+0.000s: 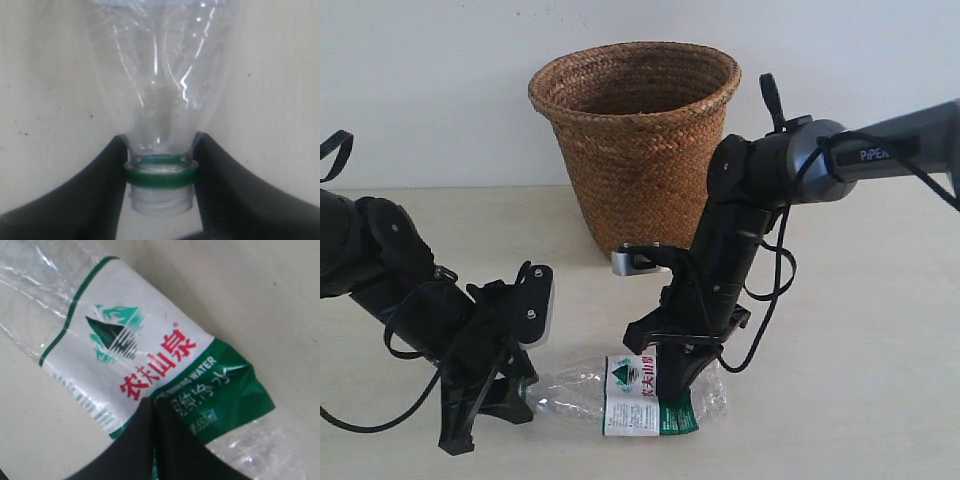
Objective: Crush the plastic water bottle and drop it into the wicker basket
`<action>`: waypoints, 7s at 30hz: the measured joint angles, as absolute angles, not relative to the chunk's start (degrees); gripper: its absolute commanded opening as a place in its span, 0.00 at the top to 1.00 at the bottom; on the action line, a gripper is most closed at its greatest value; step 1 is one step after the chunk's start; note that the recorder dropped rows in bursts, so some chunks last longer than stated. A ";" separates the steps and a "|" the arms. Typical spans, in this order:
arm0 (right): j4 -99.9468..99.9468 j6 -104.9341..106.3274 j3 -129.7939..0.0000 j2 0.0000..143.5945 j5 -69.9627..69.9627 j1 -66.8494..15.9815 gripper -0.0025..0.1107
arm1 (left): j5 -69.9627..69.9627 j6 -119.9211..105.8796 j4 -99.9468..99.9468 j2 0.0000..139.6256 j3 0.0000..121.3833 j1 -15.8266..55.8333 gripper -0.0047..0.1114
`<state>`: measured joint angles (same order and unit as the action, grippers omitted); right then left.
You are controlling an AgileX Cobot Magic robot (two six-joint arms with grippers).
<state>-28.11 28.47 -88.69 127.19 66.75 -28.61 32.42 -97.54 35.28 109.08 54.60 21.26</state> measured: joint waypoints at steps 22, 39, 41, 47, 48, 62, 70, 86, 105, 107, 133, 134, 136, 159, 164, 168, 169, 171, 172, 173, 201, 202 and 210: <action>-38.61 37.84 -87.87 126.67 59.95 -31.49 0.98 | 32.51 -97.54 35.76 109.87 54.72 21.15 0.92; -40.12 32.29 -88.61 127.84 62.97 -29.18 0.98 | 32.51 -97.54 36.36 109.87 54.72 21.15 0.92; -37.17 32.61 -88.22 125.34 63.43 -29.18 0.98 | 32.51 -97.54 36.36 109.87 54.72 21.26 0.92; -34.68 35.62 -87.82 115.20 65.32 -28.82 0.98 | 32.51 -97.54 35.54 110.11 54.72 21.26 0.92; -34.41 35.93 -87.82 113.76 65.70 -28.77 0.98 | 32.51 -97.54 35.54 110.11 54.72 21.26 0.92; -25.45 35.46 -68.81 91.78 54.94 -16.30 0.98 | 39.22 -97.54 34.70 101.53 56.34 21.26 0.92; -25.78 35.09 -54.14 83.53 39.19 -9.63 0.98 | 47.42 -96.27 34.70 96.54 60.27 21.26 0.92; -25.93 38.53 -42.77 83.53 22.08 -9.54 0.98 | 27.17 -78.10 35.16 100.32 90.54 19.29 0.37; -27.51 38.77 -42.77 83.53 20.53 -9.41 0.98 | 42.46 -59.37 16.67 108.53 104.94 19.16 0.92; -27.85 38.77 -42.77 83.53 19.62 -9.41 0.98 | 48.32 -56.04 11.95 107.97 104.94 19.06 0.92; -9.44 18.61 -61.31 83.53 54.03 -7.04 0.98 | 69.72 -18.67 -1.04 100.02 96.86 17.77 0.92; -8.90 18.11 -61.58 83.53 55.20 -5.68 0.98 | 69.72 -18.45 -1.04 99.35 95.69 17.77 0.92; -8.07 17.10 -61.57 83.53 56.82 -2.45 0.98 | 69.72 -18.18 -1.04 97.63 93.20 17.53 0.92; -7.47 15.09 -38.60 55.74 23.78 1.84 0.98 | 44.36 -7.18 -1.54 67.70 50.74 15.04 0.92; -7.57 16.76 -34.93 45.44 18.30 -1.28 0.98 | 32.53 -3.49 -1.54 59.10 40.25 15.04 0.92; -8.18 15.49 -32.24 38.81 14.96 -1.73 0.98 | 23.03 0.42 -1.54 52.22 33.41 15.04 0.92; -8.29 15.03 -31.55 36.99 14.66 -1.73 0.98 | 21.23 0.97 -1.54 50.52 31.83 15.04 0.92; -8.42 14.76 -30.88 33.08 14.66 -1.73 0.98 | 18.61 1.50 -1.54 47.57 29.34 15.04 0.92; -8.42 14.63 -30.65 30.94 14.66 -1.73 0.98 | 17.62 1.86 -1.39 46.00 28.17 15.04 0.92; -8.42 14.21 -30.42 26.93 14.66 -1.73 0.98 | 16.19 2.79 -1.09 42.90 26.34 15.04 0.92; -8.54 7.45 -11.28 5.64 5.19 -1.73 0.98 | 3.92 4.40 1.76 27.39 10.52 15.04 0.92; -8.54 7.45 -11.28 5.64 5.19 -1.73 0.98 | 3.92 4.16 1.64 27.27 10.52 15.04 0.92; -8.54 7.45 -11.28 5.64 4.96 -1.73 0.98 | 3.92 0.75 0.69 18.04 8.53 10.82 0.92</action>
<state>-8.54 7.45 -11.28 5.64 4.96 -1.73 3.92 0.75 0.69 18.04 8.53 10.82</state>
